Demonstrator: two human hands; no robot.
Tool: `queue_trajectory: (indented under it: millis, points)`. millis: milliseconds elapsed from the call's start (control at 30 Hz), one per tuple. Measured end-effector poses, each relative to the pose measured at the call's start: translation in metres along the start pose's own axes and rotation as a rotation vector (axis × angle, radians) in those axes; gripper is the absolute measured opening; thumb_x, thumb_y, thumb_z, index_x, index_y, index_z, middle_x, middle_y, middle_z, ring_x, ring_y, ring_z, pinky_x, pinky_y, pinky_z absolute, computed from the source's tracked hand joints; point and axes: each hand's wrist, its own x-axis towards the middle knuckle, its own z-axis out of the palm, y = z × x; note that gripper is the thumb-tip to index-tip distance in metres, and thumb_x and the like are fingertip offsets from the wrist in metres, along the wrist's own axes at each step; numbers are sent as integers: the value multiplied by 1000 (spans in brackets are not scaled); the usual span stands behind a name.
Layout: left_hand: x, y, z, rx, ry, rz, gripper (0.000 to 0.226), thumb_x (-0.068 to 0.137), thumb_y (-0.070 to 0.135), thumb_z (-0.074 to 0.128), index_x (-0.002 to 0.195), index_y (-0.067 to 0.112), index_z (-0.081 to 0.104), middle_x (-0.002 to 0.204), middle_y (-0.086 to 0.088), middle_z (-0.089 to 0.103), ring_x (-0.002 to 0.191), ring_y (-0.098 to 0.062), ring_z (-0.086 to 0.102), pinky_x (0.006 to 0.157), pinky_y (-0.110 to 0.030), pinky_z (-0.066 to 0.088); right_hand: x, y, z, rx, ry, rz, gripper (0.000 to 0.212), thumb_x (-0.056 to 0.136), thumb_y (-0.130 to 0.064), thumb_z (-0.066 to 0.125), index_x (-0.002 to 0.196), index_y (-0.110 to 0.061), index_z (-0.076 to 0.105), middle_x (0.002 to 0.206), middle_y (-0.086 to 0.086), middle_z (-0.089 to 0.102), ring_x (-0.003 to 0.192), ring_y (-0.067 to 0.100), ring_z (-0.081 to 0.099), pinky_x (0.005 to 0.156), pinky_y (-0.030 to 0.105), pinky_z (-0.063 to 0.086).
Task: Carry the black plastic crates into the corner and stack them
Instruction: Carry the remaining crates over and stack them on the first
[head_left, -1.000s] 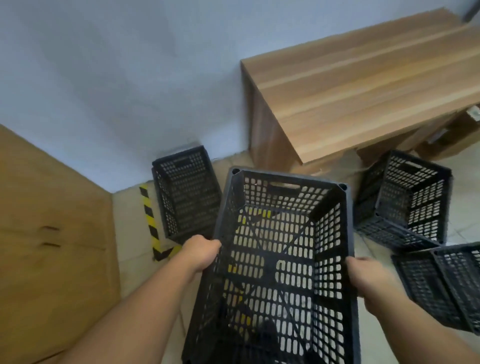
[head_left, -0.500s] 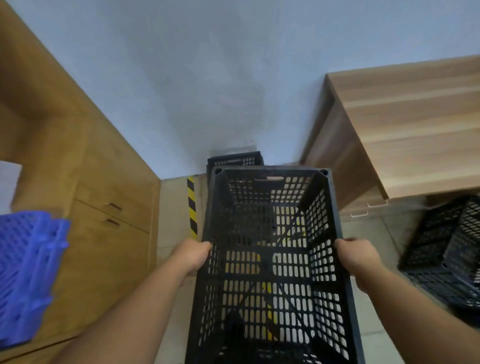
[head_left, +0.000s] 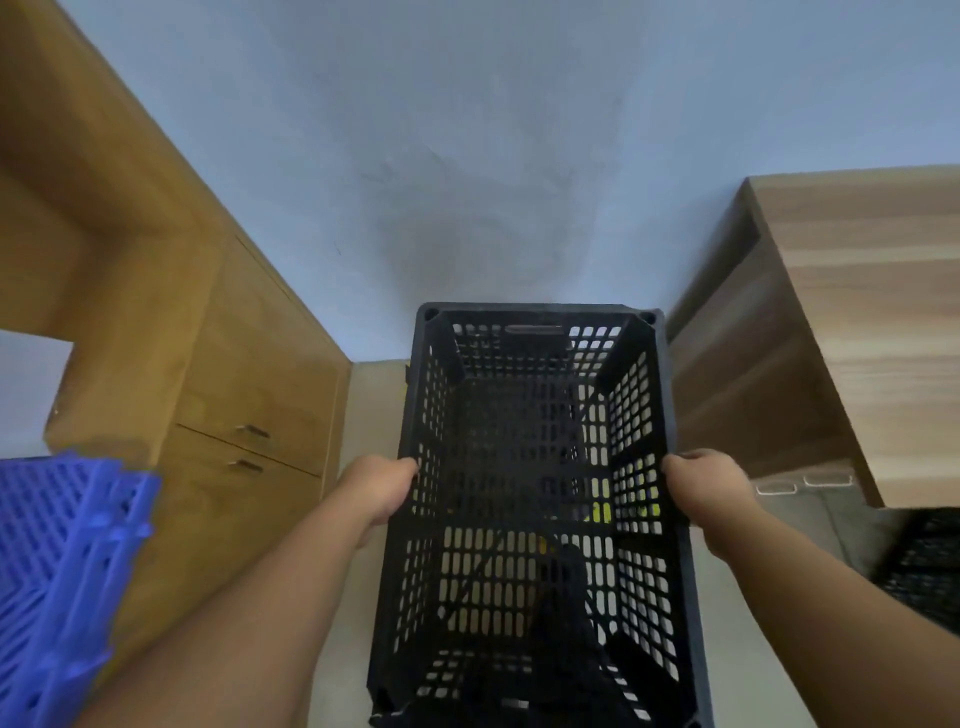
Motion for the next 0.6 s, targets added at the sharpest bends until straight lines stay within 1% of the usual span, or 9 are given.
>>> queue_trajectory:
  millis: [100,267,300,400,467,533,600]
  points:
    - [21,25,8,-35,12,-36,31,102,39,60,110,11,71,105,-12,81,101,-33,77,102,-52,60,35,-19,-2,-18,-44,6,31,94,-25,56,114,-6,70,97,14,73,91,36,70,89,52,60]
    - [52,58,18,-83,29,-81,27,106,31,59,108,8,73,105,-15,81,103,-34,77,103,-53,60,85,-46,-4,-38,-99,-4,26,92,-27,56,100,-8,71,87,14,75,85,38,71,81,57,62]
    - [59,64,19,-87,31,-94,27,105,30,59,108,8,73,105,-15,82,103,-34,77,103,-53,60,95,-52,-4,-46,-118,-7,25,94,-28,56,102,-9,70,88,14,74,85,38,71,81,57,62]
    - [80,81,24,-97,34,-115,28,105,32,60,111,9,73,104,-14,82,103,-34,77,103,-54,60,125,-69,-2,-71,-155,-5,30,97,-32,56,116,-11,68,99,13,74,94,37,71,87,57,60]
    - [95,92,27,-93,25,-121,29,104,33,60,109,8,74,104,-14,82,102,-34,77,103,-54,59,144,-80,2,-83,-159,-9,32,98,-33,56,117,-11,67,103,13,73,97,37,70,88,56,59]
    - [113,99,31,-76,31,-130,34,99,37,60,109,8,74,104,-14,82,102,-35,77,102,-54,59,162,-89,11,-91,-159,-8,33,99,-32,57,121,-11,67,108,14,73,101,36,70,92,54,58]
    - [133,106,35,-64,24,-134,33,101,36,59,109,8,73,105,-15,81,103,-35,76,103,-54,58,183,-97,22,-82,-159,-7,33,98,-29,57,121,-8,68,109,15,73,103,37,69,95,52,57]
